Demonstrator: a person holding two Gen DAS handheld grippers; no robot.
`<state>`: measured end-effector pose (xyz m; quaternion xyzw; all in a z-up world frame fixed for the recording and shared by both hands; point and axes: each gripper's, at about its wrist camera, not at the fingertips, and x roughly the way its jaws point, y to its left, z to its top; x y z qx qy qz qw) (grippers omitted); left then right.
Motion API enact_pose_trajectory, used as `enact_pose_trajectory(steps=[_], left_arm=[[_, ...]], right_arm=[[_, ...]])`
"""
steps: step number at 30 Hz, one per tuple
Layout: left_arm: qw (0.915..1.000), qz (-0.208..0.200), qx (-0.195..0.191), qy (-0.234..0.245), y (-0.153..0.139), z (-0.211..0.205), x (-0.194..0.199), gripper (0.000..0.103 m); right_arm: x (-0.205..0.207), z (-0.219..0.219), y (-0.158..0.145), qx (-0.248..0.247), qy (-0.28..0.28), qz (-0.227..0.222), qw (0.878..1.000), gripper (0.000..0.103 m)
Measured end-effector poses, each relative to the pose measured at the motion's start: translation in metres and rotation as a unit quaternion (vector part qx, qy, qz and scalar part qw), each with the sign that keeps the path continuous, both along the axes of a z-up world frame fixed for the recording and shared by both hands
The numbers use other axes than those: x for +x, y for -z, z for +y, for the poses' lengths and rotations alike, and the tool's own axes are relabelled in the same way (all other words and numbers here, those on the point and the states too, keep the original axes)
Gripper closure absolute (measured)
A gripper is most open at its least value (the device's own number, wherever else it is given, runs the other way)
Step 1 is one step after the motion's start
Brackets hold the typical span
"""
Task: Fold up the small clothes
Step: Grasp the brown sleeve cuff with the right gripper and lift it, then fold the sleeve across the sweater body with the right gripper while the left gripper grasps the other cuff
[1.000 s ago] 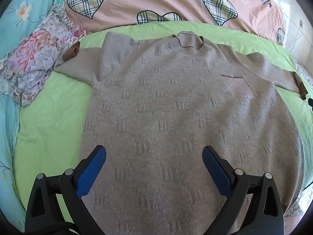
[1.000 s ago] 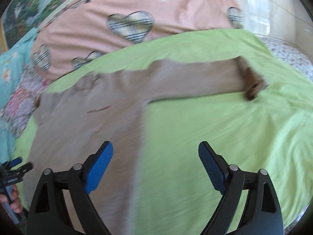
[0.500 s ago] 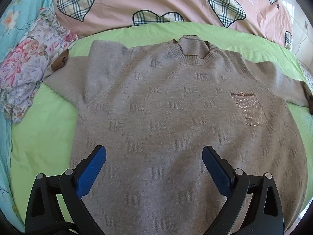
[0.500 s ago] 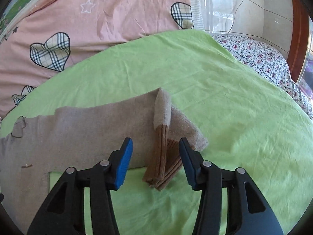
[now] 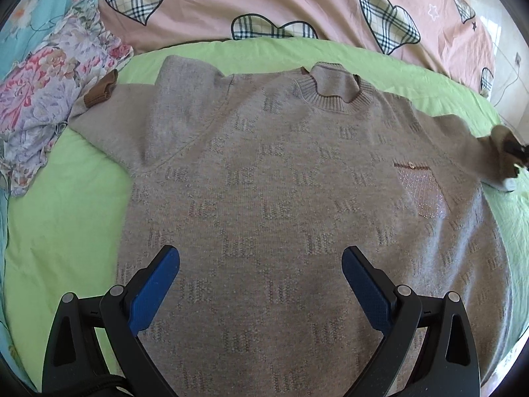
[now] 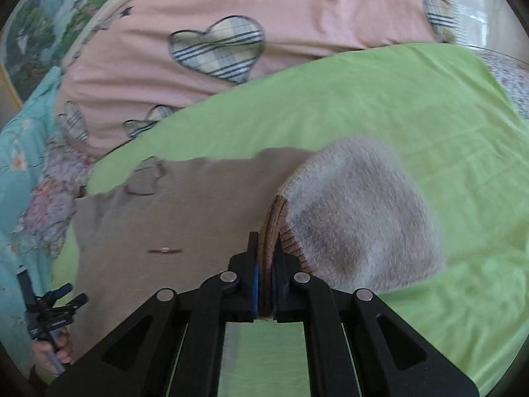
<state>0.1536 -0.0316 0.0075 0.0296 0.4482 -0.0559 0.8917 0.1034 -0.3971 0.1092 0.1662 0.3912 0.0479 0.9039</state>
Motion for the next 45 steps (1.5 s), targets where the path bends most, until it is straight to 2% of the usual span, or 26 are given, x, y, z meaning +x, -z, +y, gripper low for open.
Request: enact_pose_trajectory(steps=[6,10,12,16,19,22,23,25,29,32,33,34,35,36,37,38,41,43,45], left_arm=[[0.9998,0.002,-0.018,0.002,-0.002,0.014,-0.001,0.004],[0.9996,0.008,-0.027,0.002,-0.002,0.024,0.003,0.004],[0.9995,0.009,-0.03,0.003,-0.001,0.027,0.005,0.004],[0.9991,0.01,-0.04,0.009,0.0,0.029,0.015,0.004],[0.9986,0.015,-0.048,0.019,0.006,0.027,0.031,0.004],[0.9965,0.038,-0.068,0.03,0.02,0.027,0.06,0.004],[0.9955,0.048,-0.077,0.029,0.024,0.027,0.069,0.004],[0.9937,0.058,-0.092,0.024,0.031,0.03,0.084,0.004],[0.9893,0.059,-0.131,0.025,0.033,0.031,0.112,0.003],[0.9844,0.052,-0.165,0.03,0.033,0.031,0.124,0.004],[0.9821,0.047,-0.179,0.037,0.032,0.029,0.126,0.012],[0.9811,0.044,-0.184,0.041,0.032,0.027,0.128,0.032],[0.9811,0.043,-0.182,0.048,0.032,0.023,0.13,0.046],[0.9812,0.047,-0.179,0.056,0.033,0.018,0.133,0.078],[0.9808,0.05,-0.179,0.06,0.031,0.014,0.134,0.092],[0.9798,0.05,-0.182,0.065,0.029,0.013,0.133,0.092],[0.9828,-0.004,-0.173,0.065,0.0,0.024,0.117,0.095],[0.9873,-0.041,-0.146,0.047,-0.014,0.04,0.111,0.095],[0.9897,-0.027,-0.136,0.036,-0.009,0.053,0.115,0.095]], right_arm=[[0.058,0.11,0.019,0.082,-0.119,0.012,0.99,0.097],[0.101,0.182,0.04,0.103,-0.174,0.043,0.978,0.097],[0.12,0.21,0.05,0.117,-0.199,0.059,0.971,0.097],[0.148,0.254,0.068,0.114,-0.231,0.085,0.962,0.097],[0.162,0.266,0.086,0.122,-0.23,0.107,0.959,0.089],[0.16,0.261,0.096,0.134,-0.223,0.118,0.958,0.046],[0.154,0.256,0.095,0.137,-0.219,0.108,0.96,0.043],[0.142,0.243,0.091,0.134,-0.21,0.094,0.964,0.043],[0.102,0.196,0.079,0.138,-0.152,0.06,0.977,0.043],[0.068,0.161,0.077,0.15,-0.107,0.044,0.982,0.043],[0.059,0.152,0.077,0.152,-0.093,0.04,0.983,0.043],[0.051,0.144,0.077,0.155,-0.08,0.038,0.984,0.043],[0.044,0.136,0.077,0.158,-0.066,0.035,0.985,0.043],[0.037,0.126,0.077,0.161,-0.052,0.032,0.985,0.043],[0.032,0.12,0.076,0.162,-0.04,0.03,0.985,0.043],[0.027,0.115,0.075,0.162,-0.027,0.028,0.986,0.043],[0.018,0.101,0.064,0.155,-0.008,0.015,0.988,0.043],[0.011,0.089,0.055,0.132,0.008,0.0,0.991,0.043],[0.008,0.075,0.048,0.101,0.034,-0.013,0.994,0.043]])
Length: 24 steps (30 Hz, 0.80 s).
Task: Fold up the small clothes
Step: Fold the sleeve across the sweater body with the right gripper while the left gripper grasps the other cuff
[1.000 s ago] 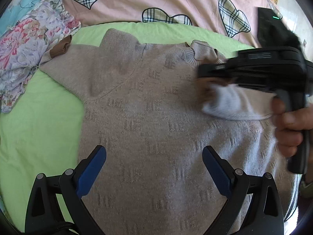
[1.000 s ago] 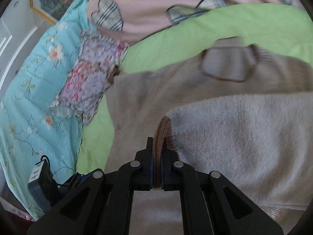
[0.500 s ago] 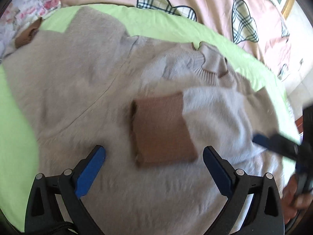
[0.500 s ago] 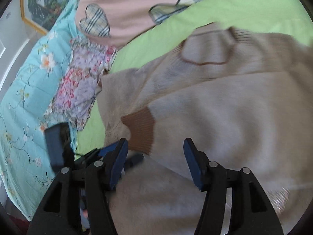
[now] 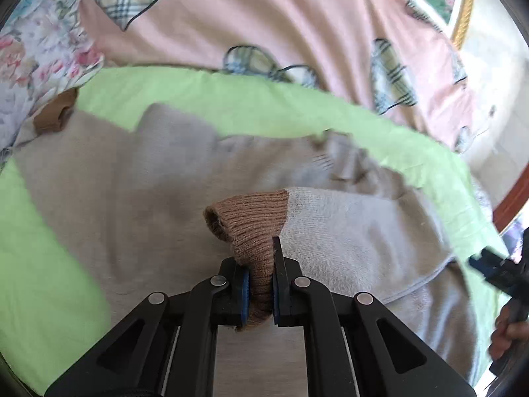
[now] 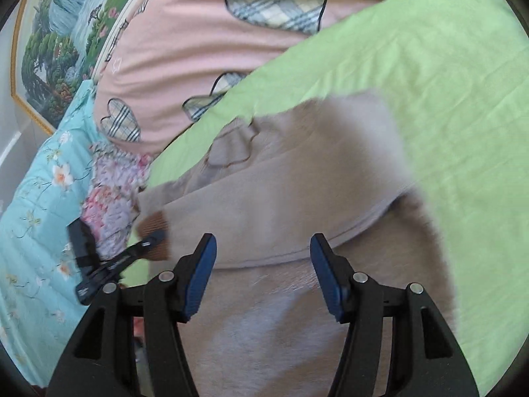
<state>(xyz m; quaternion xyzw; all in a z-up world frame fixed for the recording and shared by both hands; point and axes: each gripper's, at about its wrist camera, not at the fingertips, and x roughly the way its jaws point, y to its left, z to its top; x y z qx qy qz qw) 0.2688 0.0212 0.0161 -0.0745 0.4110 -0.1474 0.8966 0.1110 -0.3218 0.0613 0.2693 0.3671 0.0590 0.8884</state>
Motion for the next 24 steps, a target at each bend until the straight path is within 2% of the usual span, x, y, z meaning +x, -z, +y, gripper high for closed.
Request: enact_pose_trajectory(steps=[2,4,8,13,14,16,19,22,24], left_arm=[[0.9996,0.021,-0.005,-0.017,0.009,0.011,0.003,0.095],[0.9994,0.021,-0.007,-0.025,0.011,0.017,0.0,0.095],[0.9988,0.036,-0.014,-0.029,0.021,0.014,-0.001,0.095],[0.9984,0.051,0.001,-0.026,0.033,0.007,0.001,0.095],[0.9983,0.053,0.001,-0.025,0.033,0.006,0.002,0.095],[0.9986,0.049,-0.002,-0.019,0.027,0.004,0.002,0.095],[0.9993,0.037,-0.007,-0.006,0.02,-0.003,0.002,0.094],[0.9987,0.047,0.018,-0.011,0.031,-0.009,0.007,0.094],[0.9979,0.062,0.015,-0.015,0.04,-0.005,0.009,0.089]], right_arm=[[0.005,-0.016,0.001,-0.008,0.018,0.009,1.0,0.043],[0.011,-0.028,0.003,-0.011,0.037,0.009,0.999,0.041],[0.041,-0.047,0.015,-0.045,0.058,0.037,0.997,0.038],[0.088,-0.047,0.043,-0.097,0.033,0.095,0.99,0.038],[0.094,-0.043,0.047,-0.115,0.021,0.097,0.988,0.047],[0.098,-0.04,0.042,-0.136,0.0,0.093,0.986,0.094],[0.091,-0.051,0.024,-0.158,0.024,0.069,0.985,0.095],[0.092,-0.052,0.033,-0.169,0.025,0.084,0.982,0.095],[0.093,-0.048,0.041,-0.173,0.026,0.093,0.98,0.095]])
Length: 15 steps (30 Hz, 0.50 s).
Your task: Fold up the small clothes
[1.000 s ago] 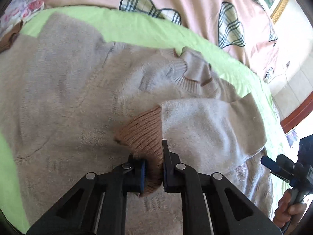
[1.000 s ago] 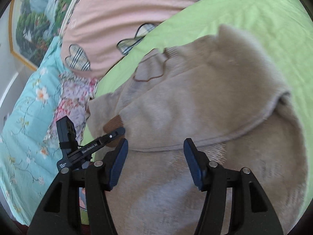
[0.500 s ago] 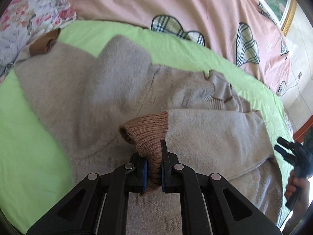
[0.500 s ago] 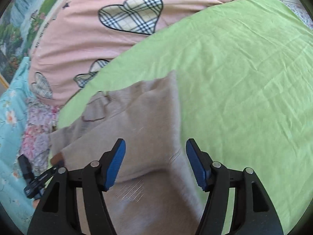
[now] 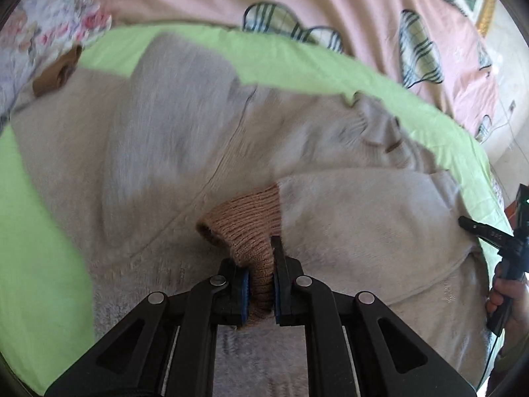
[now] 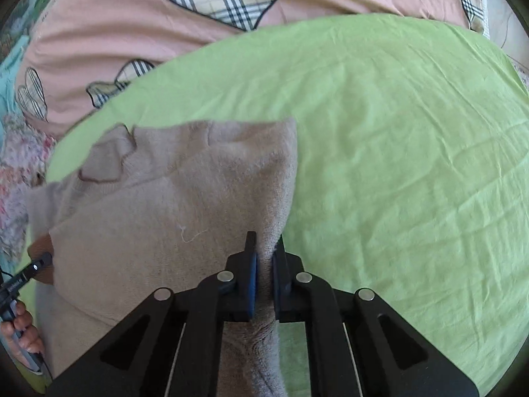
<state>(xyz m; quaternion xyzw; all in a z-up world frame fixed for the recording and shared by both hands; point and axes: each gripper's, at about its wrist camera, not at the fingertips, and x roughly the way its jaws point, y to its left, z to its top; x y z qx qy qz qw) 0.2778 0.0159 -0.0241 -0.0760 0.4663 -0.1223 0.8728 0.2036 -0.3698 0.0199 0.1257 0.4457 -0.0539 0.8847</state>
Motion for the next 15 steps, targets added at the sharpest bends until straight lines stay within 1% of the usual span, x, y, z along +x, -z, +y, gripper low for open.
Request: enact_pose_trajectory(steps=[1,2,4,6,7,8,10,12,15], left_arm=[[1.0,0.001,-0.008,-0.001,-0.001,0.004,-0.002,0.087],[0.9999,0.001,-0.013,0.001,-0.004,0.009,-0.006,0.087],[0.9999,-0.007,-0.009,0.0,-0.011,0.017,-0.016,0.086],[0.9999,-0.011,-0.01,-0.005,-0.016,0.029,-0.027,0.086],[0.9998,-0.01,-0.013,-0.009,-0.017,0.034,-0.031,0.086],[0.9996,-0.007,-0.022,-0.016,-0.017,0.043,-0.035,0.086],[0.9991,-0.002,-0.033,-0.029,-0.016,0.056,-0.039,0.086],[0.9981,0.001,-0.04,-0.047,-0.016,0.072,-0.043,0.087],[0.9964,-0.002,-0.038,-0.075,-0.016,0.095,-0.047,0.087]], right_arm=[[-0.002,0.0,-0.001,0.01,0.004,-0.002,1.0,0.094],[-0.009,-0.001,-0.005,0.02,0.01,-0.007,1.0,0.09],[-0.022,-0.003,-0.012,0.035,0.025,-0.014,0.999,0.084],[-0.038,0.005,-0.024,0.041,0.019,-0.038,0.998,0.076],[-0.046,0.011,-0.027,0.043,0.013,-0.046,0.998,0.069],[-0.055,0.02,-0.031,0.051,0.0,-0.055,0.997,0.065],[-0.068,0.035,-0.03,0.071,-0.018,-0.059,0.996,0.064],[-0.08,0.053,-0.024,0.095,-0.038,-0.052,0.993,0.064],[-0.091,0.076,-0.013,0.12,-0.061,-0.037,0.99,0.064]])
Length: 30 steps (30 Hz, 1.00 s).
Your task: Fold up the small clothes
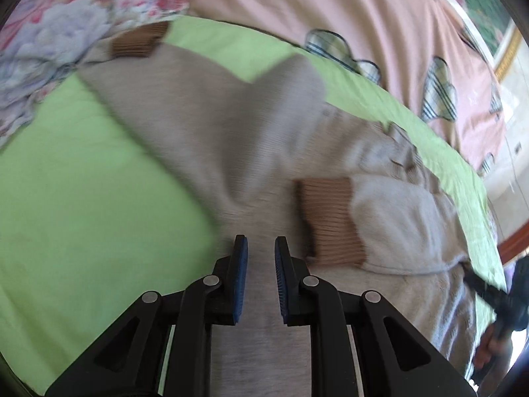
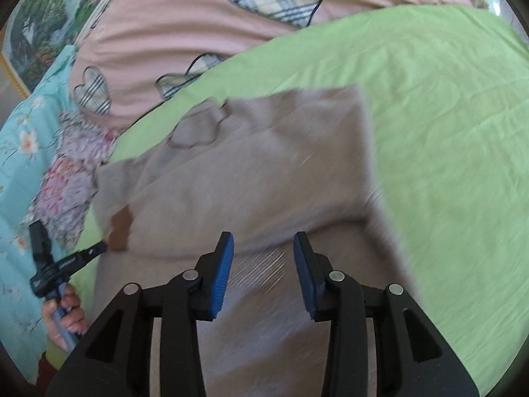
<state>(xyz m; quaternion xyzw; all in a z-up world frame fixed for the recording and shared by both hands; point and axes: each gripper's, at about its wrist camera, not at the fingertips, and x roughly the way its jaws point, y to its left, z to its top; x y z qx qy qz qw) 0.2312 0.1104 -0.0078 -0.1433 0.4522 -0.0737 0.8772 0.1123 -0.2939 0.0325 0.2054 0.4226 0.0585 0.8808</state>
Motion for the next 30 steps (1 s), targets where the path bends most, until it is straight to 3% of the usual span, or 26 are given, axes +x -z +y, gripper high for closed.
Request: enact_pose_trajectory(steps=[2,10,11,16,21,23,24,25,26,30], left_arm=[[0.9998,-0.001,0.006,-0.019,-0.001,0.013,0.002,0.083],[0.9937,0.003,0.044,-0.103,-0.004,0.079,0.047,0.046],[0.9927,0.009,0.043,-0.112,-0.002,0.089,0.058,0.046],[0.9891,0.017,0.011,-0.146,0.0,0.134,0.114,0.04],[0.9808,0.004,-0.054,-0.187,0.001,0.175,0.155,0.038],[0.9763,0.003,-0.073,-0.204,0.004,0.187,0.167,0.042],[0.9762,0.002,-0.069,-0.206,0.003,0.189,0.171,0.056],[0.9786,0.001,-0.057,-0.198,0.002,0.187,0.174,0.086],[0.9818,0.001,-0.053,-0.182,0.001,0.184,0.176,0.098],[0.9878,-0.048,-0.018,-0.147,-0.025,0.154,0.148,0.098]], right_arm=[[-0.008,0.015,0.009,0.007,-0.015,0.011,1.0,0.063],[-0.022,0.046,0.023,0.016,-0.054,0.034,0.998,0.056],[-0.023,0.048,0.022,0.015,-0.056,0.034,0.998,0.056],[-0.026,0.054,0.021,0.014,-0.06,0.038,0.997,0.055],[-0.025,0.063,0.023,0.008,-0.071,0.046,0.996,0.055],[-0.025,0.064,0.025,0.006,-0.072,0.049,0.996,0.055],[-0.024,0.065,0.026,0.005,-0.072,0.051,0.996,0.055],[-0.024,0.065,0.027,0.005,-0.072,0.053,0.996,0.055],[-0.023,0.065,0.028,0.005,-0.072,0.055,0.996,0.055],[-0.024,0.065,0.027,0.012,-0.072,0.051,0.996,0.055]])
